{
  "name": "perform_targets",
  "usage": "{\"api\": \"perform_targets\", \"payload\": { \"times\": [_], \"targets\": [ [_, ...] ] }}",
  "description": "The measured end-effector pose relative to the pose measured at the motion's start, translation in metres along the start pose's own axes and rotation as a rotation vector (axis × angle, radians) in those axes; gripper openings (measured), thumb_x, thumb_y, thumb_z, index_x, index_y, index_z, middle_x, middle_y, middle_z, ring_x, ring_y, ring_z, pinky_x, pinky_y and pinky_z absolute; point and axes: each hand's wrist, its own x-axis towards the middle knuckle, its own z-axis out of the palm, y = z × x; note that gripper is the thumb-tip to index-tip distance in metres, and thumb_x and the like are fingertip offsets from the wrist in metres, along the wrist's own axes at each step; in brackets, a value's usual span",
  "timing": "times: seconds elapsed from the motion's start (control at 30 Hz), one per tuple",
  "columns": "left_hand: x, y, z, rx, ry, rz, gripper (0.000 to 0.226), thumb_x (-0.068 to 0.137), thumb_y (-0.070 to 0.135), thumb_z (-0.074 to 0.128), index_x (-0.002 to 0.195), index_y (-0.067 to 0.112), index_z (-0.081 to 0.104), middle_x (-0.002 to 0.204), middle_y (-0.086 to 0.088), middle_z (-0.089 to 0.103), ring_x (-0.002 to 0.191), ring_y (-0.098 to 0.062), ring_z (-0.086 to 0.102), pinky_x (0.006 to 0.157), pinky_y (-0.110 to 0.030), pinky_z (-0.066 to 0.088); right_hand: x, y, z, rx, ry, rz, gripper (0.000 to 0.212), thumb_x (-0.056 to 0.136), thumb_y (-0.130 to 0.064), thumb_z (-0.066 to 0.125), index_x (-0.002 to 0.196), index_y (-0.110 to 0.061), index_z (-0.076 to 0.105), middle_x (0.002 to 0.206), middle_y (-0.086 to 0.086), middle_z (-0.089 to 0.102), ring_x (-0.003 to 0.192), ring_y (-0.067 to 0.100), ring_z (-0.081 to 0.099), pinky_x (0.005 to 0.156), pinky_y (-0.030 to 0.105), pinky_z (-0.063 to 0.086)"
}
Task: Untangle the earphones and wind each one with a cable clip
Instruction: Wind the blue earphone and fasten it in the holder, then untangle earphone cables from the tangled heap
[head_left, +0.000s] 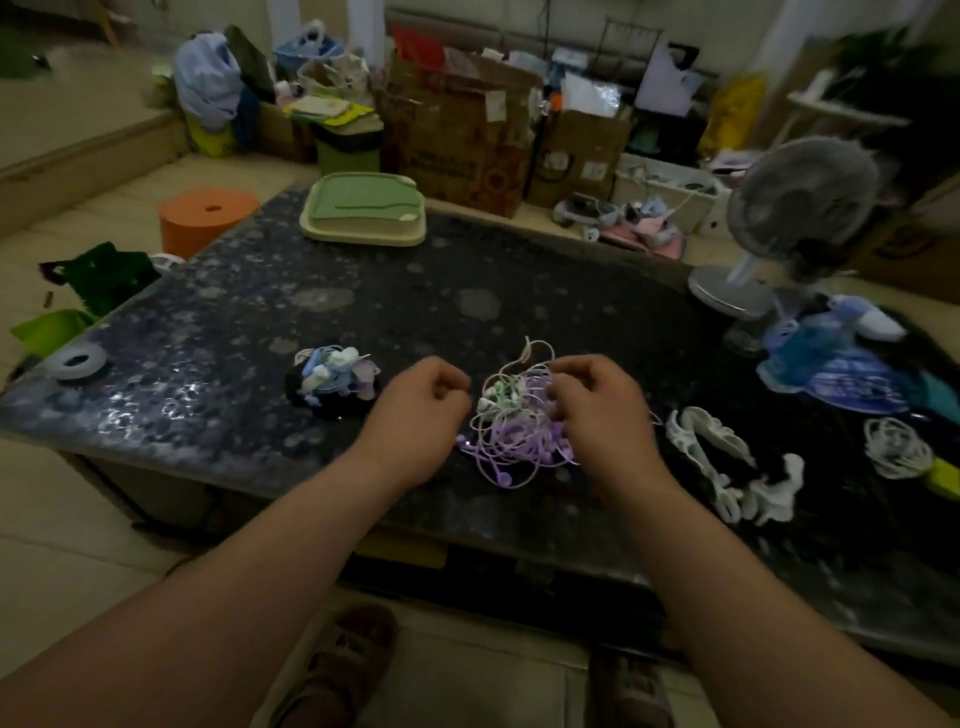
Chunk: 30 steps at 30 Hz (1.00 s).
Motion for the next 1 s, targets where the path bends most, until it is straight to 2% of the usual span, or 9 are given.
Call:
{"api": "perform_targets", "payload": {
  "times": [0.1, 0.2, 0.33, 0.47, 0.53, 0.67, 0.8, 0.9, 1.0],
  "targets": [
    [0.007, 0.007, 0.027, 0.259, -0.066, 0.113, 0.011, 0.100, 0.020, 0.060, 0.107, 0.026, 0.065, 0.101, 0.004, 0.068, 0.082, -0.011, 0.065, 0.067, -0.028, 0.049, 0.010, 0.029, -0.044, 0.009, 0.103, 0.126, 0.015, 0.098, -0.011, 0.058, 0.103, -0.018, 0.071, 0.087, 0.003, 0.072, 0.071, 0.016, 0.064, 0.059, 0.031, 0.049],
    [0.023, 0.004, 0.042, 0.450, -0.110, 0.111, 0.026, 0.098, 0.027, 0.064, 0.123, 0.022, 0.061, 0.117, -0.003, 0.061, 0.093, -0.017, 0.062, 0.079, -0.033, 0.050, 0.015, 0.050, -0.059, -0.039, -0.029, 0.214, 0.015, 0.101, -0.009, 0.056, 0.099, -0.015, 0.069, 0.087, 0.005, 0.070, 0.071, 0.015, 0.061, 0.061, 0.029, 0.047],
    [0.039, -0.002, 0.050, 0.604, -0.205, 0.100, 0.054, 0.093, 0.049, 0.071, 0.139, 0.028, 0.053, 0.119, -0.003, 0.057, 0.099, -0.021, 0.060, 0.080, -0.033, 0.046, 0.022, 0.046, -0.054, -0.197, -0.144, 0.097, 0.014, 0.101, -0.017, 0.058, 0.112, -0.023, 0.065, 0.093, 0.000, 0.071, 0.078, 0.015, 0.067, 0.069, 0.033, 0.054],
    [0.049, 0.000, 0.051, 0.684, -0.141, 0.211, 0.014, 0.097, 0.044, 0.067, 0.097, 0.031, 0.064, 0.092, 0.007, 0.058, 0.090, -0.020, 0.063, 0.070, -0.032, 0.045, 0.028, 0.035, -0.045, -0.242, -0.254, 0.007, 0.025, 0.102, -0.019, 0.056, 0.125, -0.028, 0.061, 0.098, -0.007, 0.069, 0.075, 0.006, 0.068, 0.060, 0.022, 0.049],
    [0.049, 0.011, 0.046, 0.606, -0.099, 0.285, 0.011, 0.099, 0.040, 0.065, 0.090, 0.033, 0.063, 0.091, 0.010, 0.056, 0.086, -0.011, 0.059, 0.068, -0.028, 0.042, 0.031, 0.030, -0.045, -0.187, -0.251, -0.008, 0.026, 0.104, -0.021, 0.052, 0.127, -0.029, 0.061, 0.105, -0.010, 0.069, 0.076, -0.003, 0.068, 0.061, 0.016, 0.051],
    [0.044, 0.039, 0.039, 0.369, 0.002, 0.399, 0.010, 0.099, 0.032, 0.068, 0.090, 0.029, 0.069, 0.094, 0.010, 0.058, 0.082, -0.001, 0.057, 0.068, -0.007, 0.038, 0.039, 0.023, -0.052, 0.004, -0.186, -0.083, 0.038, 0.104, -0.031, 0.040, 0.133, -0.039, 0.062, 0.132, -0.014, 0.062, 0.117, 0.000, 0.059, 0.102, 0.033, 0.050],
    [0.034, 0.055, 0.045, 0.108, -0.097, 0.286, 0.012, 0.100, 0.025, 0.067, 0.091, 0.017, 0.069, 0.080, 0.004, 0.070, 0.063, 0.004, 0.059, 0.058, -0.009, 0.042, 0.033, 0.021, -0.056, 0.133, -0.363, -0.115, 0.040, 0.102, -0.049, 0.059, 0.140, -0.036, 0.058, 0.128, -0.016, 0.067, 0.114, -0.004, 0.064, 0.093, 0.021, 0.051],
    [0.029, 0.061, 0.049, 0.018, -0.158, 0.256, 0.014, 0.103, 0.025, 0.064, 0.096, 0.014, 0.068, 0.082, 0.001, 0.074, 0.067, 0.000, 0.065, 0.060, -0.014, 0.049, 0.030, 0.022, -0.055, 0.091, -0.261, -0.144, 0.016, 0.103, -0.031, 0.065, 0.112, -0.019, 0.071, 0.100, -0.002, 0.078, 0.092, 0.009, 0.074, 0.085, 0.033, 0.061],
    [0.026, 0.060, 0.051, -0.062, -0.217, 0.192, 0.016, 0.105, 0.027, 0.061, 0.101, 0.013, 0.067, 0.077, 0.001, 0.072, 0.064, -0.009, 0.065, 0.060, -0.021, 0.052, 0.033, 0.025, -0.060, 0.233, -0.203, -0.008, 0.019, 0.105, -0.022, 0.060, 0.105, -0.004, 0.068, 0.095, 0.014, 0.077, 0.080, 0.022, 0.075, 0.079, 0.041, 0.064]
  ]
}}
